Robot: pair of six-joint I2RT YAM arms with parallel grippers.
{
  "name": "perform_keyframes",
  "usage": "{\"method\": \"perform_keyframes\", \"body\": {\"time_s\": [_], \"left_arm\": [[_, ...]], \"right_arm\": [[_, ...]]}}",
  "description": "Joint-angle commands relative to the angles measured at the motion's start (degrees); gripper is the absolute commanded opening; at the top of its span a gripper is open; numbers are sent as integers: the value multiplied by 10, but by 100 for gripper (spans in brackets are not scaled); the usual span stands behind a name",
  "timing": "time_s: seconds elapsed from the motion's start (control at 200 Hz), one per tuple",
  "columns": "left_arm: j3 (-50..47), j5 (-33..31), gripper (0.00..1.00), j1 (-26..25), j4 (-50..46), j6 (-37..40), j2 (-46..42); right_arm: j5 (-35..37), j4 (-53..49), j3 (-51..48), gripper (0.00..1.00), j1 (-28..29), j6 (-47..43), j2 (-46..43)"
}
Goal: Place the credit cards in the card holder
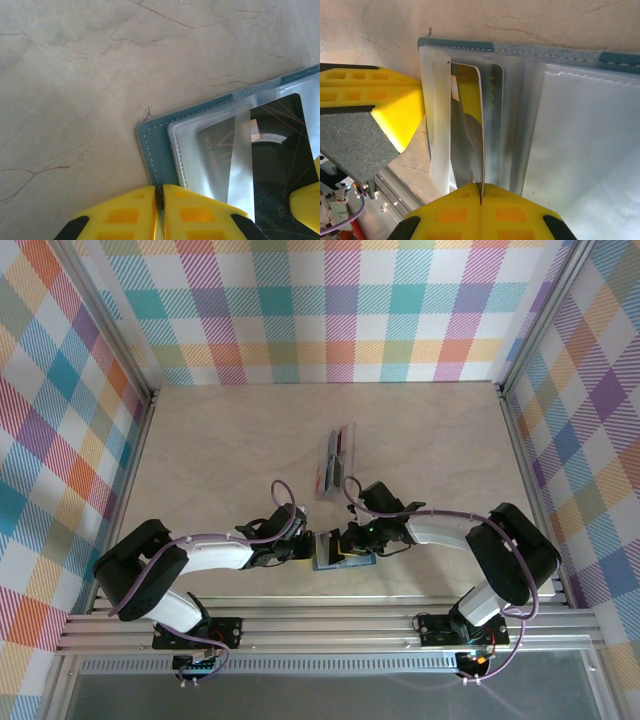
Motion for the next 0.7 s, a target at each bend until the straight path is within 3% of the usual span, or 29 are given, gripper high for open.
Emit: {"method": "perform_keyframes", "body": {"time_s": [0.0, 0.44, 0.695], "left_arm": [[-14, 5, 12, -7, 9, 5, 37], [-17, 6, 12, -7, 15, 1, 34], [-16, 9, 11, -8, 20, -3, 36]], "right_arm": [[15, 1, -18, 0, 1, 12, 23], [39, 30, -8, 4, 32, 44, 29], [47, 37, 3, 11, 54, 48, 27]]}}
